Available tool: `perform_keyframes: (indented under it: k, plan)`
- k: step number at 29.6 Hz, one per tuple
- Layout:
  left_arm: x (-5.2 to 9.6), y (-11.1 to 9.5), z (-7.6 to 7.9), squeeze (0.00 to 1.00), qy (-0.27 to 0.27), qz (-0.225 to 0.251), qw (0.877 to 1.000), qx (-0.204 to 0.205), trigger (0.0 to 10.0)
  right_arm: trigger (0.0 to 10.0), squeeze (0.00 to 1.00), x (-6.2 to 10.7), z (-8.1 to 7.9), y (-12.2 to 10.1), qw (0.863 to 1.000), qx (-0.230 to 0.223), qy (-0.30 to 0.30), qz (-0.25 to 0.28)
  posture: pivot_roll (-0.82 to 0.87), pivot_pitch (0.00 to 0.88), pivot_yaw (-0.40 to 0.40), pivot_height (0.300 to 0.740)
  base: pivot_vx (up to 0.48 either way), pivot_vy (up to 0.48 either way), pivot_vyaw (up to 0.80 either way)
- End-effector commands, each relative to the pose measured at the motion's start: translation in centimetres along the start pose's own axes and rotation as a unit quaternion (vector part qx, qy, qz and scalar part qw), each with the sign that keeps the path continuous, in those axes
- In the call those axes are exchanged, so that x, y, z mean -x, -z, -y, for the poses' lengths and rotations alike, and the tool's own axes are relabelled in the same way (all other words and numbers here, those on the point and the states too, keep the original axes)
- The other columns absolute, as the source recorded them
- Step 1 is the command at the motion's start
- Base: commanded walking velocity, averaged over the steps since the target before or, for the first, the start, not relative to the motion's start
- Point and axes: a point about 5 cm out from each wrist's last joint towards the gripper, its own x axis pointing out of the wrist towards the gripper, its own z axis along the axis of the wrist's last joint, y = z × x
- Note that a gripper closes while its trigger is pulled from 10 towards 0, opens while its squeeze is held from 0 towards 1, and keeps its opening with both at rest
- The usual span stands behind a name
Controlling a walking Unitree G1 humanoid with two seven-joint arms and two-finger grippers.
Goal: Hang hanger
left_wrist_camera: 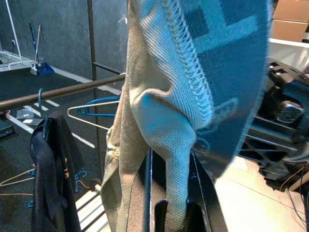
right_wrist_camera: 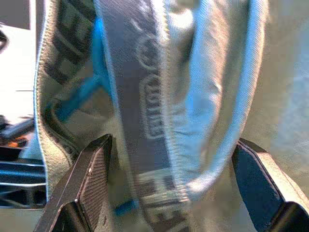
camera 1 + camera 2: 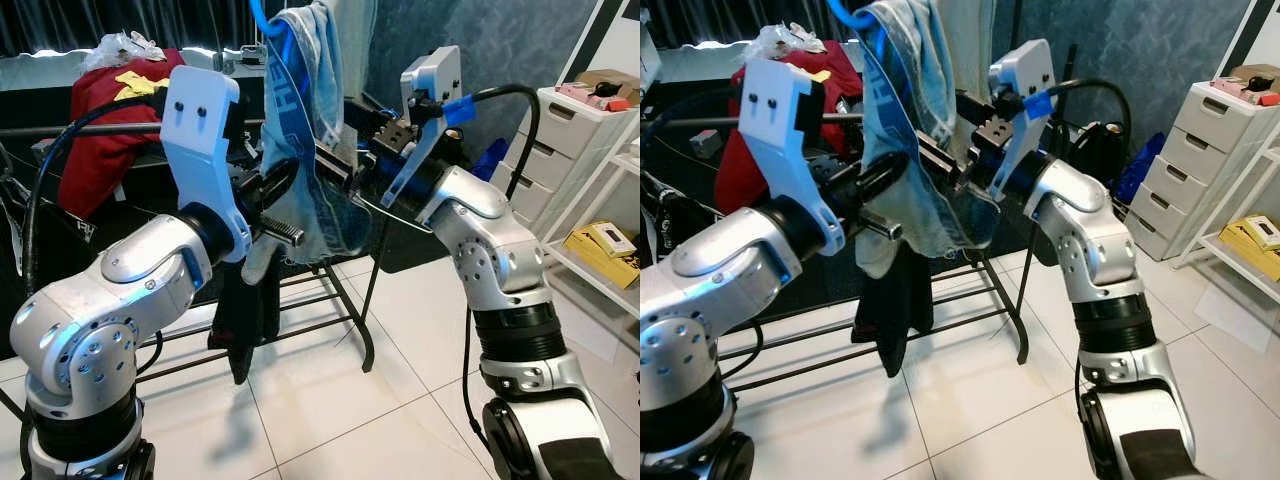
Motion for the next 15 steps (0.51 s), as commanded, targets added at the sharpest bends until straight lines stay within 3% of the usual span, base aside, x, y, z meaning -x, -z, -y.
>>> perform_keyframes:
  k: [1,5,6,7,8,15]
  plan:
    - [0.0,-0.5,1.0,0.0,0.027,0.015,1.0,-0.002,10.0,10.0,0.0,0.0,-0.6,0.4,1.0,-0.007,-0.024,-0.012,-0.01,0.0,-0.093,0.74,0.0,0.0,0.0]
    - [0.0,-0.6,1.2,0.0,0.032,0.017,0.999,-0.002,10.0,10.0,0.0,0.0,0.0,0.9,1.0,0.011,0.003,-0.029,0.0,0.0,-0.093,0.74,0.0,0.0,0.0]
    - [0.1,-0.5,1.2,0.0,0.033,0.016,0.999,-0.003,10.0,1.9,0.0,0.0,0.5,1.0,0.999,0.017,0.024,-0.033,0.0,0.0,-0.094,0.74,0.0,0.0,0.0]
    - [0.1,-0.5,1.2,0.0,0.033,0.016,0.999,-0.003,10.0,1.9,0.0,0.0,0.5,1.0,0.999,0.017,0.024,-0.033,0.0,0.0,-0.094,0.74,0.0,0.0,0.0]
    - [0.1,-0.5,1.2,0.0,0.032,0.014,0.999,-0.004,10.0,0.0,0.0,0.0,0.8,1.0,0.999,0.019,0.037,-0.033,0.0,0.0,-0.093,0.74,0.0,0.0,0.0]
    - [0.3,-0.5,1.1,0.0,0.03,0.013,0.999,-0.006,10.0,0.0,0.0,0.2,1.4,1.0,0.998,0.025,0.056,-0.034,0.0,0.0,-0.095,0.74,0.0,0.0,0.0]
